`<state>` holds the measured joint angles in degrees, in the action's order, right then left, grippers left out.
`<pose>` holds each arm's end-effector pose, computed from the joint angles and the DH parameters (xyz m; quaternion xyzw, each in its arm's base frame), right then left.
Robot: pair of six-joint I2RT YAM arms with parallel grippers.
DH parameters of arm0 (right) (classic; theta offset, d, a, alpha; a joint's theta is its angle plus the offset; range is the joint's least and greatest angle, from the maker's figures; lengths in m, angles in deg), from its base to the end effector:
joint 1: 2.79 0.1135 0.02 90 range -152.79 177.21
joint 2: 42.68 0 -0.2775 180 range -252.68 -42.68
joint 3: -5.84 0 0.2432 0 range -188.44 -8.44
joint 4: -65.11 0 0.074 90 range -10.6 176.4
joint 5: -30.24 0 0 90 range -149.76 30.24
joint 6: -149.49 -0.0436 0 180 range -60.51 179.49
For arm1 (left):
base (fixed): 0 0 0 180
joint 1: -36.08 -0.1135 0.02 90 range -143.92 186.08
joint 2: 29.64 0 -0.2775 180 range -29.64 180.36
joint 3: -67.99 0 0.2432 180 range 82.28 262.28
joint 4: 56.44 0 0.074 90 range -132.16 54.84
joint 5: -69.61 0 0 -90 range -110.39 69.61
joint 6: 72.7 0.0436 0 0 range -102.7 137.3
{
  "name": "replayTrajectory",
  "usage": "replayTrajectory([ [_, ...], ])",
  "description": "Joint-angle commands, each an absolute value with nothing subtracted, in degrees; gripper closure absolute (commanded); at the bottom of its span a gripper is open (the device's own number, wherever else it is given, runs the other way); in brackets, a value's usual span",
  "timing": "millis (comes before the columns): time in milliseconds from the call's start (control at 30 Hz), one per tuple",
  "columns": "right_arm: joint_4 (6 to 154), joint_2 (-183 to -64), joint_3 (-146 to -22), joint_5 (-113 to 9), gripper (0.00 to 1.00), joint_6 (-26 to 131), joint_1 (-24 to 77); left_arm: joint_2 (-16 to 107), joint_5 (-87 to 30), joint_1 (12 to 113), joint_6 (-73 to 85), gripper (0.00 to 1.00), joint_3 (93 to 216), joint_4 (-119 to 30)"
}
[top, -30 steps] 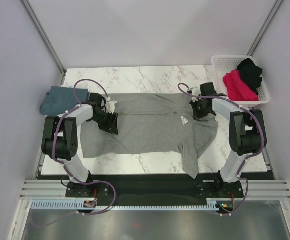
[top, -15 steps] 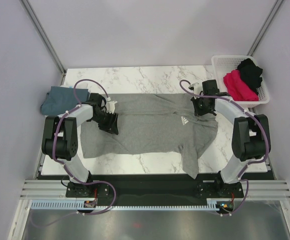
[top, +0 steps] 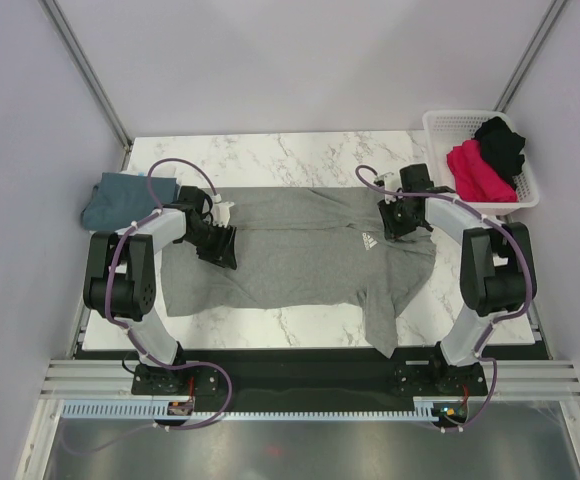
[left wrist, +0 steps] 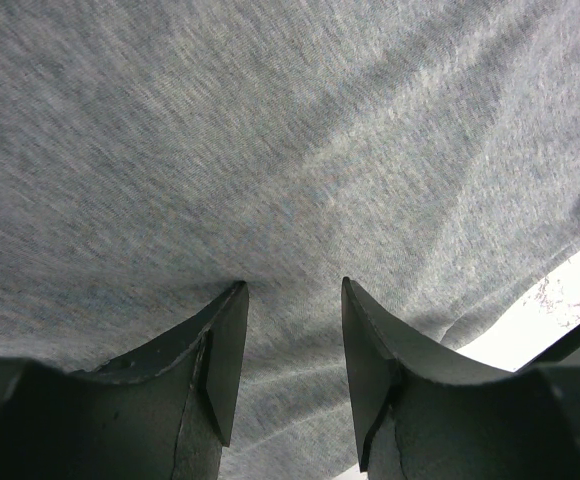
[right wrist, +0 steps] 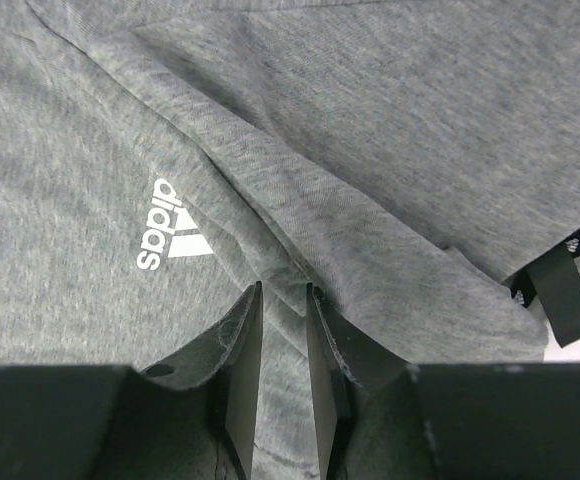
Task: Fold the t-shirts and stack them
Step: Fold the tshirt
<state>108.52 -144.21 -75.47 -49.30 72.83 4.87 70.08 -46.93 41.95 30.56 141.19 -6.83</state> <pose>0.3514 0.0552 0.1966 -0.1971 0.9496 0.0774 0.2313 0.3079 -0.0512 0.1687 0.1879 0.9481 -0.2198 0.1320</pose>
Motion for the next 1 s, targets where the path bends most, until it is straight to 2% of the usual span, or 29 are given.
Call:
replayTrajectory([
  [0, 107.17, -145.51, -77.87, -49.39, 0.68, 73.02, 5.12, 70.37, -44.99, 42.14, 29.95, 0.49, 140.9, -8.14],
  [200, 106.82, -146.74, -79.1, -49.74, 0.68, 72.93, 5.56, 70.55, -44.73, 42.14, 29.95, 0.49, 140.81, -8.14],
  [667, 105.85, -147.79, -79.55, -49.92, 0.78, 73.55, 6.26, 71.08, -44.64, 42.14, 29.96, 0.49, 141.16, -8.14],
  [833, 105.85, -147.45, -79.81, -49.56, 0.94, 73.9, 6.61, 70.73, -44.64, 42.23, 29.87, 0.49, 141.16, -8.14],
  [967, 106.81, -145.95, -79.9, -49.65, 0.99, 73.99, 6.61, 70.73, -44.73, 42.14, 29.87, 0.49, 141.25, -8.14],
])
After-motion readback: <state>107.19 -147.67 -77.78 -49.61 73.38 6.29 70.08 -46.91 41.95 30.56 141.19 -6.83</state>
